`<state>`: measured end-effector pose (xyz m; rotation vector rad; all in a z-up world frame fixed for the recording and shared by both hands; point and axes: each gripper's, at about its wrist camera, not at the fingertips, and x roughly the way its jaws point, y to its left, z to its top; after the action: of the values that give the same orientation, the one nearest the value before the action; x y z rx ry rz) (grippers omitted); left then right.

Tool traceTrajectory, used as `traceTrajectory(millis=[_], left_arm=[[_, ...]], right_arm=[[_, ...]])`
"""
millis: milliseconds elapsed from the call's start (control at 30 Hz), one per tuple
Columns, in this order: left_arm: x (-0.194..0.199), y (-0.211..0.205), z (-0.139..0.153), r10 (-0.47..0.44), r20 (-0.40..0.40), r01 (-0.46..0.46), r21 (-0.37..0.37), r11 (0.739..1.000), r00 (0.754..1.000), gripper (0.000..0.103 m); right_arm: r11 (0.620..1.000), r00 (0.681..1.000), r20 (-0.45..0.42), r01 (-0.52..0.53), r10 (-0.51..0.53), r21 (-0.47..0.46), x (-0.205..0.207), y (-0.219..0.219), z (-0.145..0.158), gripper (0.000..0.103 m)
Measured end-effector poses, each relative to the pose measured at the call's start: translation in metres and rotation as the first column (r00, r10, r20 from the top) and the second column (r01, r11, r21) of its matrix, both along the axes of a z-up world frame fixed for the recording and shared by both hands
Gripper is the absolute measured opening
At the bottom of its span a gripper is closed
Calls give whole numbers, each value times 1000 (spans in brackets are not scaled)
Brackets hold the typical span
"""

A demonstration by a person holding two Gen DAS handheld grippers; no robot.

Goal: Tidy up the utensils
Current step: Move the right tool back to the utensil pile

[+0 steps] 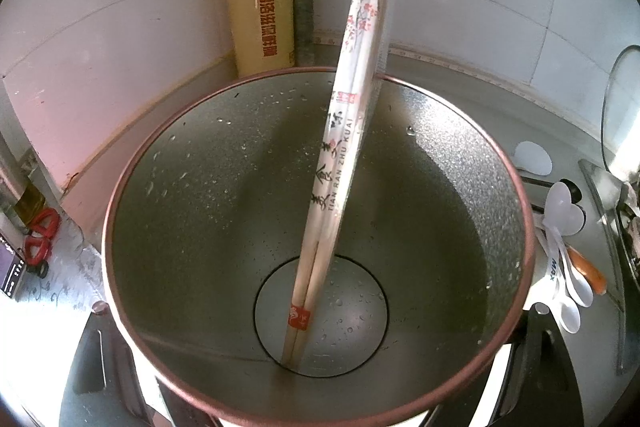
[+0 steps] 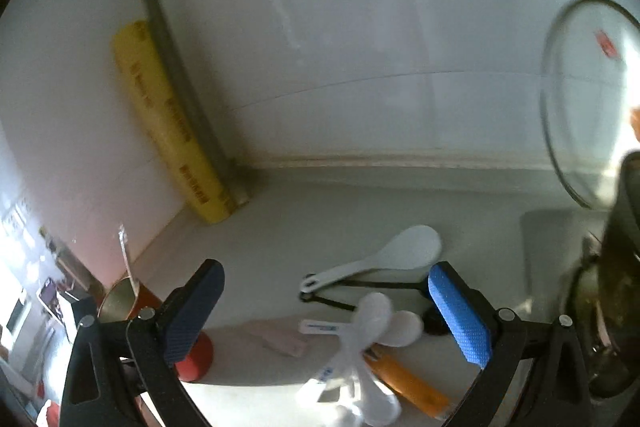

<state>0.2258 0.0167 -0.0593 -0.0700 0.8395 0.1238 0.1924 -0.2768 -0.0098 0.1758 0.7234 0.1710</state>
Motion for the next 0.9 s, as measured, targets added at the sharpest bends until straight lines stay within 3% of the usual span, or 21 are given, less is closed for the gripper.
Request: traceTrajectory(millis=[233, 333, 400, 533, 600, 900], left_arm=[[0, -3, 0, 5, 0, -5, 4, 1000, 1000, 89], [-1, -3, 1, 9, 1, -9, 1, 1000, 1000, 89], [-1, -3, 0, 10, 2, -10, 1, 1000, 1000, 89], [-2, -2, 0, 12, 1, -12, -2, 1000, 1000, 89], [-2, -1, 0, 11, 1, -11, -4, 1000, 1000, 89], [-3, 2, 0, 10, 1, -10, -11, 1000, 1000, 89]], right_arm=[[997, 991, -108, 70, -73, -26, -14, -34, -23, 103], [994, 984, -156, 69, -82, -87, -19, -34, -38, 103], [991, 981, -182, 51, -74, -126, -24, -32, -48, 103], [995, 972, -233, 12, -34, -95, -34, -32, -67, 103], [992, 968, -249, -1, -31, -127, -35, -26, -74, 103], [974, 963, -265, -105, 49, -201, -12, 7, -87, 103]])
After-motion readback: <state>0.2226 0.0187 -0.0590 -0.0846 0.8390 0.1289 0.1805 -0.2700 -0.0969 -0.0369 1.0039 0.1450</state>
